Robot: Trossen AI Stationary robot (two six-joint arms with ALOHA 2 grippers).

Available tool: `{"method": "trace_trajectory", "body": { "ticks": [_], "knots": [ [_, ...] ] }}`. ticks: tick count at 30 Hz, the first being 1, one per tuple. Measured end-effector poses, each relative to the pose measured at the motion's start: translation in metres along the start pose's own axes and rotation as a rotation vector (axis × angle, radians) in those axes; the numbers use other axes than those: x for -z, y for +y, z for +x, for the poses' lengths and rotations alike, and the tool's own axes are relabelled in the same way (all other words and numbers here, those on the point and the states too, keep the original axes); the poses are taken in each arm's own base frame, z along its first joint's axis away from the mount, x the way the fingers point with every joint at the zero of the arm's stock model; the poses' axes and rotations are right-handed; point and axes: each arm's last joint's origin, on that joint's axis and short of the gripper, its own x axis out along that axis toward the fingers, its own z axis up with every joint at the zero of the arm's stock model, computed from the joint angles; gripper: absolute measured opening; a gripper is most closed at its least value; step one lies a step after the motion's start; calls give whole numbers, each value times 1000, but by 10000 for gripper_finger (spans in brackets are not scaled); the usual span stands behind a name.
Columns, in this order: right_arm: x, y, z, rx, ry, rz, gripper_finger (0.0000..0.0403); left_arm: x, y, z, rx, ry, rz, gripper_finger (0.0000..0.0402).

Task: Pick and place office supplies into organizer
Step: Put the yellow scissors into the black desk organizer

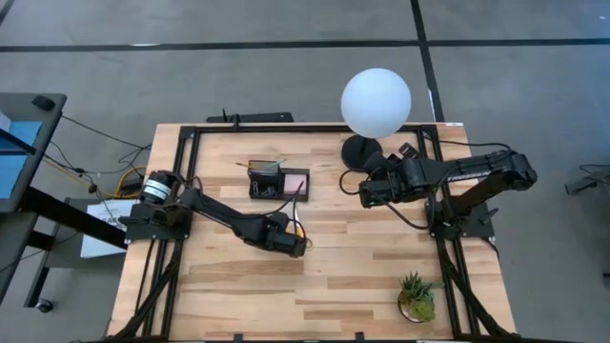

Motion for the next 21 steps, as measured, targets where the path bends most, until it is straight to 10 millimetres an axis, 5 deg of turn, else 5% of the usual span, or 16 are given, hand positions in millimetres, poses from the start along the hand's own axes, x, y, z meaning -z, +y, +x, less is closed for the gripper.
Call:
{"method": "trace_trajectory", "body": {
  "ticks": [6, 21],
  "knots": [
    [0, 0, 0, 0, 0, -7, 109, -4, -12, -6, 43, -35, -14, 133],
    [0, 0, 0, 0, -2, -6, 109, -15, -4, 1, -25, 10, -24, 133]
  ]
}}
